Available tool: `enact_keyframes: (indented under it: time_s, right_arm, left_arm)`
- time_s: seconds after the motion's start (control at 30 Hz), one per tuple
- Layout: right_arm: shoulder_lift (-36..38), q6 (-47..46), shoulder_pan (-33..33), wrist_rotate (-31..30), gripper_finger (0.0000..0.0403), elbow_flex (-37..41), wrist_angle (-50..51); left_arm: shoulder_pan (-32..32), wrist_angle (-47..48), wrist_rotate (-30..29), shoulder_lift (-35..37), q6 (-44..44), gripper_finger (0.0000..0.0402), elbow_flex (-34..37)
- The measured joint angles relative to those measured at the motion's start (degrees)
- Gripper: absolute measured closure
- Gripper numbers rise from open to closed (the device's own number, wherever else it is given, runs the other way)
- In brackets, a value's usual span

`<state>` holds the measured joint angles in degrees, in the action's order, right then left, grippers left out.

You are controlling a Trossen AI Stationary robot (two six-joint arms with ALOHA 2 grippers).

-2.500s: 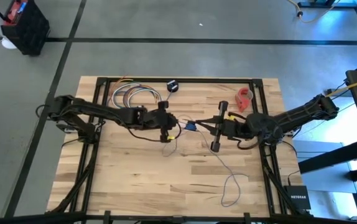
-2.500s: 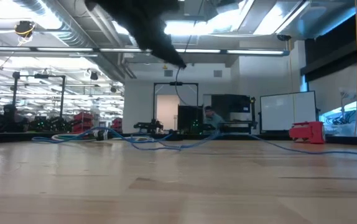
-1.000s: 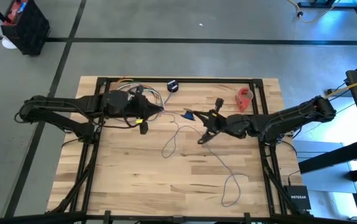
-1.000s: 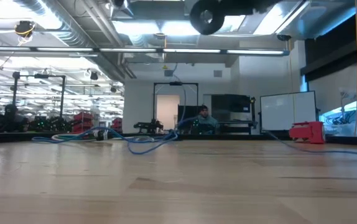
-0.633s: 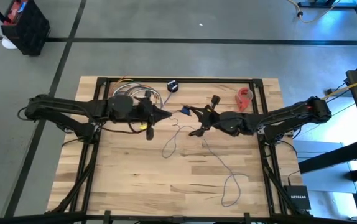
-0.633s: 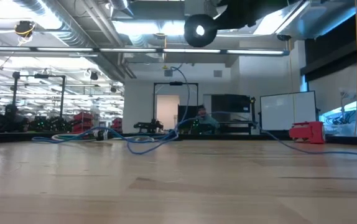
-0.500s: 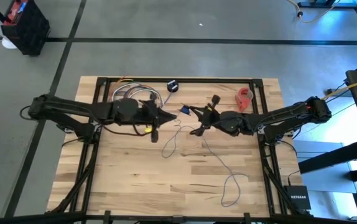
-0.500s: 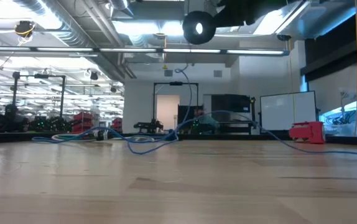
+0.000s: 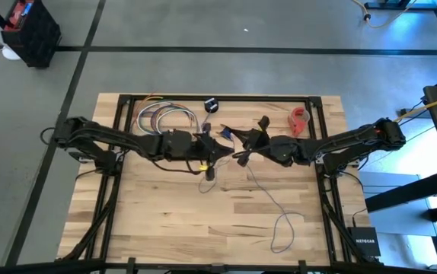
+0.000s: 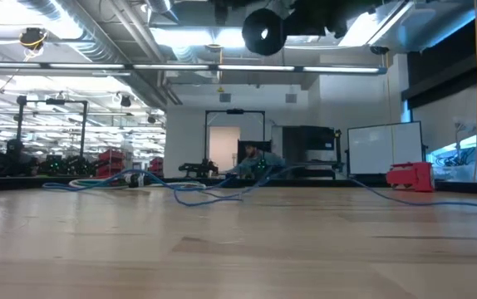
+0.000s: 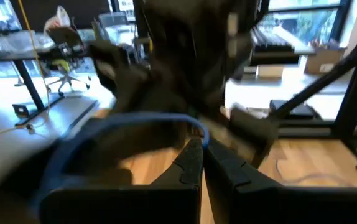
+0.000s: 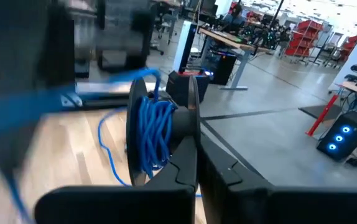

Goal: Coil cords
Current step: Coil the blue wire onto the black spool

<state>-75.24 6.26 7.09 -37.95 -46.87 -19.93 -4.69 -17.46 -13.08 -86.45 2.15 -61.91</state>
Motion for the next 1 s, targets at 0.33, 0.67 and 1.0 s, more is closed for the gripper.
enact_keyframes:
  time_s: [0.33,0.67,1.0]
  right_arm:
    - [0.12,-3.62,0.0,1.35,0.0397,-4.51,0.1]
    - [2.94,-2.76,1.53,5.13,0.0397,-8.51,1.5]
    - [4.7,2.49,5.42,5.73,0.0397,-14.2,3.88]
  left_arm:
    - [-0.07,0.1,-0.34,-5.26,-0.42,0.0401,0.02]
    - [-0.03,1.93,-0.55,-5.17,-0.26,0.0401,0.08]
    - [0.35,0.84,0.04,-5.06,-0.23,0.0401,0.09]
